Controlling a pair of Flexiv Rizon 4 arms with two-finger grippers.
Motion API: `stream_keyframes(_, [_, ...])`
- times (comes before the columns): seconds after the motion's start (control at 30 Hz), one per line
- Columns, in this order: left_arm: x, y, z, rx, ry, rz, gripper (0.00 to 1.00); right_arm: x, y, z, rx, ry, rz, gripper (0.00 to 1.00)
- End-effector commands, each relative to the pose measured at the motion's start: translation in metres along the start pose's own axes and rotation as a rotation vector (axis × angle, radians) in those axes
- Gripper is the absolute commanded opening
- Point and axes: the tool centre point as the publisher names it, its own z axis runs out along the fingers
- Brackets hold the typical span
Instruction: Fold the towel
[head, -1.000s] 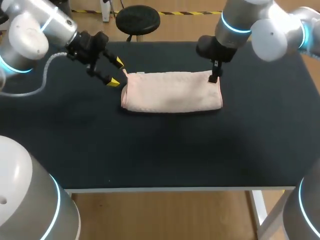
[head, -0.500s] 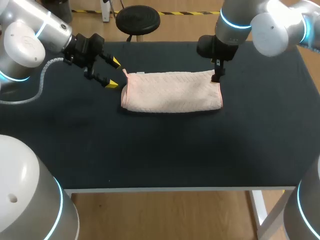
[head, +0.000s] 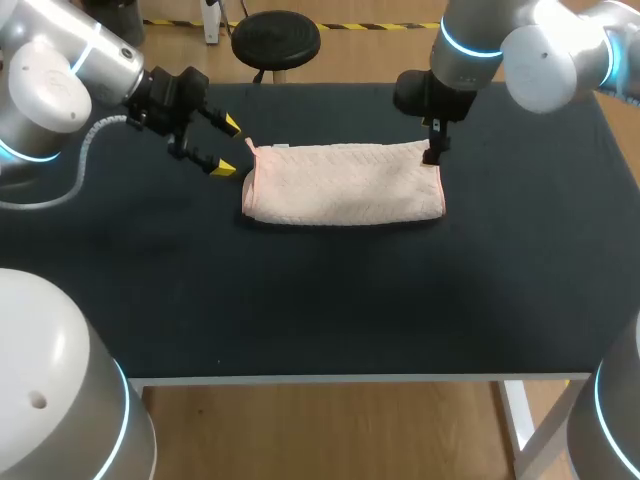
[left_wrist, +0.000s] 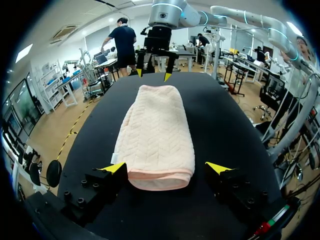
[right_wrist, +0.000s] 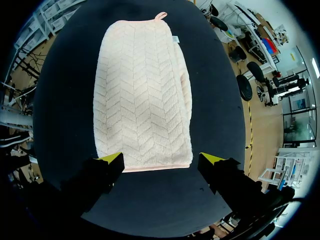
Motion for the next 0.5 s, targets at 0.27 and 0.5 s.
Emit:
stream_keyframes(0.27, [0.000, 0.001, 0.000, 0.001, -0.001, 0.001, 1.00, -0.009, -0.004, 0.001, -0.440, 0.049, 0.388, 1.00])
stream_keyframes(0.5, [0.000, 0.001, 0.000, 0.001, -0.001, 0.001, 1.00, 0.010, -0.003, -0.004, -0.581, 0.186, 0.831, 1.00])
